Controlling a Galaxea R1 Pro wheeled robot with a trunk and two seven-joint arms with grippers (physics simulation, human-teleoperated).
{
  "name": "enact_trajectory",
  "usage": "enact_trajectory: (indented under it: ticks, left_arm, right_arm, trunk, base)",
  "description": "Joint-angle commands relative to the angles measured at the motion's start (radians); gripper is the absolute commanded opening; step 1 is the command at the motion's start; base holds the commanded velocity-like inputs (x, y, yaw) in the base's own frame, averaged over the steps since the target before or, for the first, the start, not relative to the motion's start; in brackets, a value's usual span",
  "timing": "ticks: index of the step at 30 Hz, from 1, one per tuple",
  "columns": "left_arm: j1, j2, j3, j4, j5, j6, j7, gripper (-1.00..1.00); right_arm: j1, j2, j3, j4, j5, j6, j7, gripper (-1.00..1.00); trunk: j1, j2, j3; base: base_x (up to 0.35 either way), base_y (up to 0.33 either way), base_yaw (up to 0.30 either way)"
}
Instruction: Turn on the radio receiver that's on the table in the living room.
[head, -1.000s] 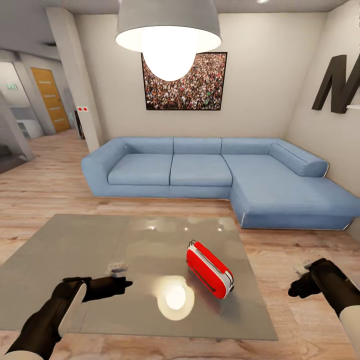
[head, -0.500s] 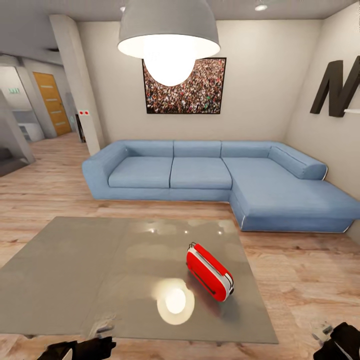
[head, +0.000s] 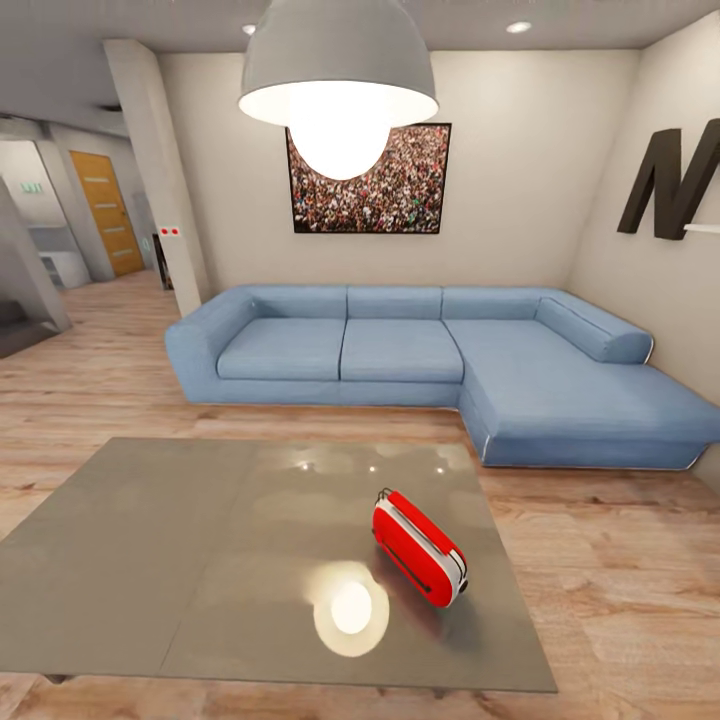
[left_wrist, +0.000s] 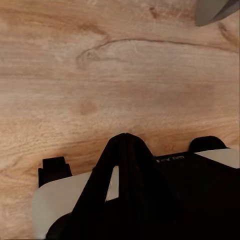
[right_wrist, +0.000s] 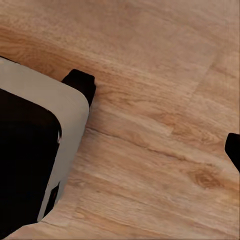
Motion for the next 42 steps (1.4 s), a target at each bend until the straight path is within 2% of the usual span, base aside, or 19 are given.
enact_trajectory:
  ticks: [1,8,11,13,15,16,17,18,19,21,22,25,28,33,35,42]
  left_arm:
    - [0.000,-0.002,0.001,0.006,-0.003,-0.002,0.009,-1.00]
    - [0.000,-0.022,0.001,0.020,-0.007,-0.006,0.090,-1.00]
    - [0.000,-0.038,0.001,0.020,-0.007,-0.006,0.123,-1.00]
    - [0.000,-0.059,0.001,0.021,-0.006,-0.007,0.158,-1.00]
    - [0.000,-0.075,0.001,0.022,-0.006,-0.006,0.207,-1.00]
    - [0.000,-0.085,0.001,0.024,-0.006,-0.006,0.253,-1.00]
    - [0.001,-0.093,0.001,0.025,-0.006,-0.006,0.305,-1.00]
    - [0.004,-0.109,0.001,0.026,-0.006,-0.006,0.399,-1.00]
    - [0.005,-0.116,0.001,0.026,-0.007,-0.006,0.427,-1.00]
    - [0.017,-0.132,0.001,0.027,-0.007,-0.006,0.463,-1.00]
    - [0.033,-0.143,0.001,0.026,-0.009,-0.007,0.475,-1.00]
    - [0.048,-0.152,0.001,0.025,-0.008,-0.008,0.487,-1.00]
    - [0.058,-0.156,0.001,0.025,-0.007,-0.008,0.518,-1.00]
    - [0.079,-0.172,0.001,0.025,-0.013,-0.014,0.704,-1.00]
    - [0.081,-0.176,0.001,0.025,-0.014,-0.025,0.738,-1.00]
    - [0.083,-0.173,0.003,0.023,-0.011,-0.043,0.772,-1.00]
  right_arm:
    - [0.011,0.015,0.000,0.000,-0.004,-0.005,-0.002,1.00]
    - [0.063,0.108,0.000,0.000,-0.008,-0.039,-0.031,1.00]
    - [0.069,0.135,0.000,0.000,-0.013,-0.045,-0.038,1.00]
    - [0.070,0.161,0.000,0.000,-0.031,-0.048,-0.041,1.00]
    - [0.071,0.180,0.000,0.000,-0.049,-0.050,-0.043,1.00]
    - [0.072,0.189,0.000,0.000,-0.057,-0.052,-0.047,1.00]
    - [0.072,0.197,0.000,0.000,-0.063,-0.054,-0.052,1.00]
    - [0.073,0.209,0.000,0.000,-0.070,-0.066,-0.073,1.00]
    - [0.076,0.219,0.000,0.000,-0.072,-0.076,-0.088,1.00]
    - [0.106,0.257,0.000,0.000,-0.074,-0.114,-0.146,1.00]
    - [0.130,0.274,0.000,0.000,-0.074,-0.138,-0.194,1.00]
    - [0.149,0.285,0.000,0.000,-0.079,-0.158,-0.240,1.00]
    - [0.155,0.289,0.000,0.000,-0.092,-0.163,-0.256,1.00]
    - [0.158,0.289,0.000,-0.001,-0.097,-0.166,-0.262,1.00]
    - [0.158,0.286,0.001,-0.001,-0.095,-0.167,-0.263,1.00]
    - [0.158,0.282,0.005,-0.002,-0.093,-0.169,-0.264,1.00]
  trunk:
    - [0.000,0.000,0.000]
    - [0.000,0.000,0.001]
    - [0.000,0.000,0.001]
    - [0.000,0.000,0.001]
    - [0.000,0.000,0.001]
    - [0.000,0.000,0.001]
    - [0.000,0.000,0.001]
    - [0.000,0.000,0.001]
    - [0.000,0.000,0.001]
    - [0.000,0.000,0.001]
    - [0.000,0.000,0.001]
    - [0.000,0.000,0.001]
    - [0.000,0.000,0.001]
    - [0.000,0.000,0.001]
    - [0.000,0.000,0.001]
    - [0.000,0.000,0.001]
  base:
    - [0.000,0.000,0.000]
    - [0.000,0.000,0.000]
    - [0.000,0.000,0.000]
    - [0.000,0.000,0.000]
    - [0.000,0.000,0.000]
    - [0.000,0.000,0.000]
    - [0.000,0.000,0.000]
    - [0.000,0.000,0.000]
    - [0.000,0.000,0.000]
    - [0.000,0.000,0.000]
    - [0.000,0.000,0.000]
    - [0.000,0.000,0.000]
    - [0.000,0.000,0.000]
    - [0.000,0.000,0.000]
    - [0.000,0.000,0.000]
    - [0.000,0.000,0.000]
